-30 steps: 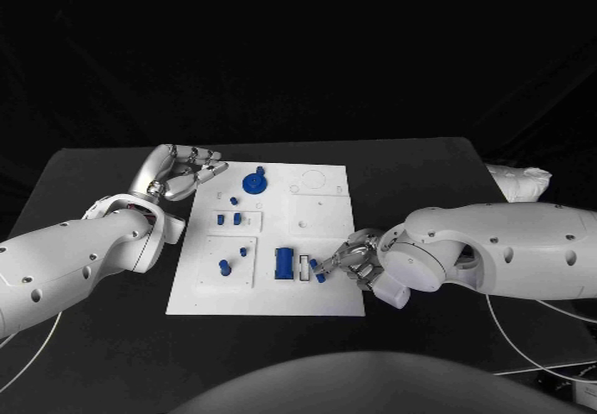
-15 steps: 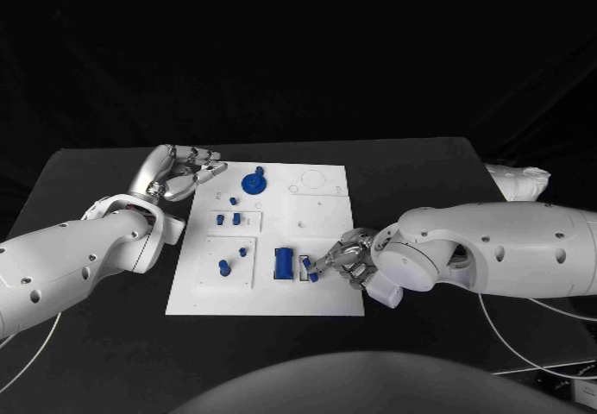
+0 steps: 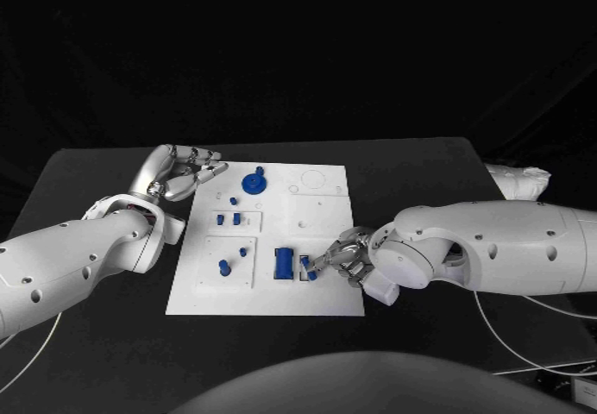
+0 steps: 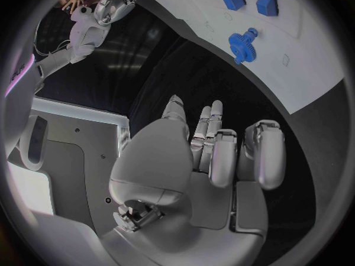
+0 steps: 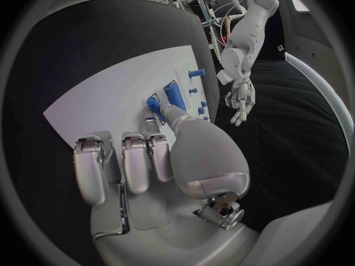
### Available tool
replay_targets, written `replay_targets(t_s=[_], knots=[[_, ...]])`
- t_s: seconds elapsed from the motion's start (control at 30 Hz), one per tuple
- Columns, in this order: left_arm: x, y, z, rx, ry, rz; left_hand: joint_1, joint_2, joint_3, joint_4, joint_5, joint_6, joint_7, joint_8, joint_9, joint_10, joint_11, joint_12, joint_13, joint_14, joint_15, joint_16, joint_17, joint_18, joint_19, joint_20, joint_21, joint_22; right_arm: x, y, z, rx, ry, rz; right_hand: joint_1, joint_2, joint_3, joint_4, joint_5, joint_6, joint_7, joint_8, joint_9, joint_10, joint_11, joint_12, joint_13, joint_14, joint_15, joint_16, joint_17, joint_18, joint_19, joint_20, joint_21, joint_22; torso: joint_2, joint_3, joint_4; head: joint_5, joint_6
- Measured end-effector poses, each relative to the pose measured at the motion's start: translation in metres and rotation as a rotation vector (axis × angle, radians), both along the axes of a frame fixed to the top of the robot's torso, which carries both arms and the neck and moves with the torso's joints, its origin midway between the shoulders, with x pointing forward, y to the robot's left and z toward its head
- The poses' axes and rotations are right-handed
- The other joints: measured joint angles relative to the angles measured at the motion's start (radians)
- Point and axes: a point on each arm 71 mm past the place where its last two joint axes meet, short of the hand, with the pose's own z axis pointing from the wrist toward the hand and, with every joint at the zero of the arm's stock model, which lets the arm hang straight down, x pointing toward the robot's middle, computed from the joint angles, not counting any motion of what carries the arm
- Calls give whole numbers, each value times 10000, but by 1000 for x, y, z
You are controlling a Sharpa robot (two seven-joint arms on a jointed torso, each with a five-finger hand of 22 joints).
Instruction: Assemble the parts on the task board
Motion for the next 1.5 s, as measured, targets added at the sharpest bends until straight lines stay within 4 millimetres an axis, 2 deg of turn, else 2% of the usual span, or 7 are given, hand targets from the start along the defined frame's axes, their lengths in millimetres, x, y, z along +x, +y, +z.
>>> replay_targets(t_s=[0.43, 0.6, 0.97, 1.03, 1.1, 1.5], knots=[[0, 0, 0, -2, 3, -11, 0, 0, 0, 0, 0, 0, 0, 0, 0, 0, 0, 0, 0, 0, 0, 0, 0, 0, 0, 0, 0, 0, 1, 1, -1, -46, 65, 17, -82, -82, -57, 113, -92, 0, 0, -96, -2, 36, 36, 0, 0, 0, 0, 0, -1, 0, 0, 0, 0, -1, 0, 1, -3, 8, 0], [0, -1, 0, -3, 5, -15, 0, 0, 0, 0, 0, 0, 0, 0, 0, 0, 0, 0, 0, 0, 0, 0, 0, 0, 0, 0, 0, 0, 1, 1, -1, -60, 85, 25, -259, -195, -141, 197, -198, 0, 0, -172, -24, 36, 36, 0, 0, 0, 0, 0, -1, 0, -37, 35, 0, 0, 0, 1, -3, 12, 0], [0, 0, 0, 0, 15, -17, 0, 0, 0, 0, 0, 0, 0, 0, 0, 0, 0, 0, 0, 0, 0, 0, -1, -1, 0, 0, 0, 0, 2, 2, -1, -98, 109, 18, -517, -171, -279, 390, -441, -28, 32, -278, -58, 15, 57, 0, 0, -5, 4, 0, -2, 0, 0, 72, 0, -1, -2, -1, -1, 9, 0], [0, 0, 0, -1, 17, -20, 0, 0, 0, 0, 0, 0, 0, 0, 0, 0, 0, 0, 0, 0, 0, 0, 3, 0, 0, 0, 0, 0, 2, 2, -1, -100, 115, 18, -595, -251, -335, 447, -441, -28, 32, -291, -71, 0, 72, 0, 0, -37, 35, 0, -2, 0, 0, 72, 0, -1, -3, -2, -1, 7, 0], [0, 0, 0, -1, 18, -21, 0, 0, 0, 0, 0, 0, 0, 0, 0, 0, 0, 0, 0, 0, 0, 0, 7, -1, 0, 0, 0, 0, 2, 2, -1, -101, 119, 15, -648, -195, -374, 486, -441, -27, 33, -322, -71, 0, 72, 0, 0, -37, 35, 0, -2, -1, 0, 72, 0, 6, -3, -3, -1, 7, 0], [0, 0, 0, 0, 22, -25, 0, 0, 0, 0, 0, 0, 0, 0, 0, 0, 0, 0, 0, 0, 0, 0, 6, -1, 0, 0, 0, 0, 2, 2, -1, -105, 155, -4, -977, -525, -763, 732, -558, -52, 91, -433, -115, 0, 71, 0, 0, -1, 71, 0, -3, 0, 0, 72, 0, 6, -4, -1, 1, 40, 0]])
